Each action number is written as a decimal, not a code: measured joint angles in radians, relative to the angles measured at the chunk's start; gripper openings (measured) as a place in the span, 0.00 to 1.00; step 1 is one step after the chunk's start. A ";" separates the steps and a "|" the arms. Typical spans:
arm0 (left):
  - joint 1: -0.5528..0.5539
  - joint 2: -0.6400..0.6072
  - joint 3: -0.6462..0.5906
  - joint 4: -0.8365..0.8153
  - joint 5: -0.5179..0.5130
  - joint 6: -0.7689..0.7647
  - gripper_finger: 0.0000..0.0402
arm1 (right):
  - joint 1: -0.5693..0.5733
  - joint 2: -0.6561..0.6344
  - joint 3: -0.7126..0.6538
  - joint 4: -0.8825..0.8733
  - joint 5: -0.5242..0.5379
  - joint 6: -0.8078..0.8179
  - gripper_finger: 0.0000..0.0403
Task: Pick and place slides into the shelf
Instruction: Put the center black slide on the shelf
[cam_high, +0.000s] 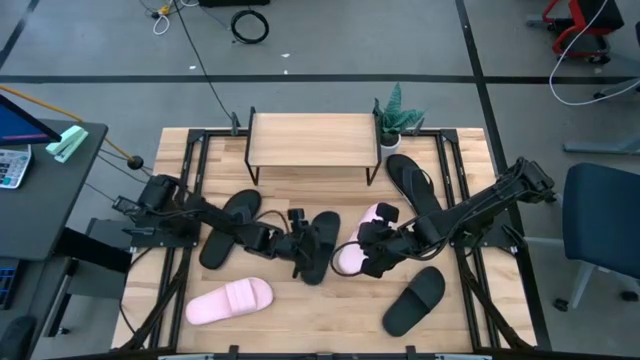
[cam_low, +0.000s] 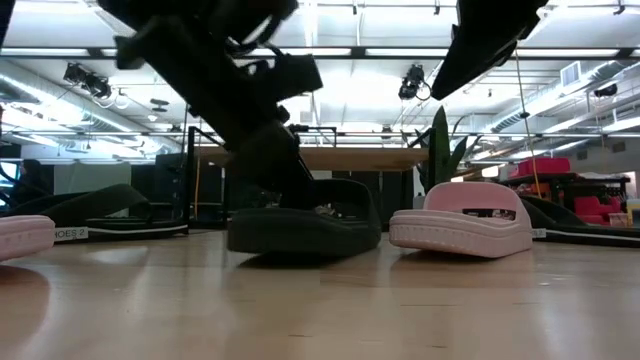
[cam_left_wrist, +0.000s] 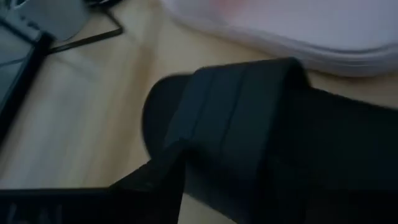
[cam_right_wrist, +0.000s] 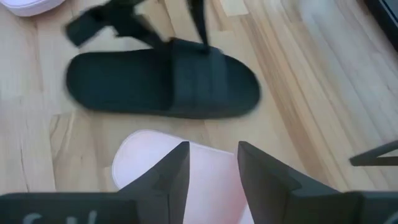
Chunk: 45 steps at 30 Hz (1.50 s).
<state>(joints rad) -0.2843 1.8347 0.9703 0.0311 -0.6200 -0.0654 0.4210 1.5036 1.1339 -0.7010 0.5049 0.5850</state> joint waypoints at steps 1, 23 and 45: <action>0.008 0.000 0.000 0.000 -0.002 0.000 0.41 | 0.000 0.000 0.000 0.000 0.000 0.000 0.35; -0.058 -0.390 0.326 -0.751 -0.438 -0.046 0.04 | 0.000 0.000 0.000 -0.009 -0.006 -0.002 0.35; 0.712 -0.463 0.074 -0.284 -0.130 0.547 0.03 | 0.000 0.000 0.000 -0.008 -0.006 0.006 0.35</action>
<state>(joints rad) 0.4276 1.3720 1.0444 -0.2533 -0.7498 0.4815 0.4210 1.5032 1.1339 -0.7094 0.4992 0.5905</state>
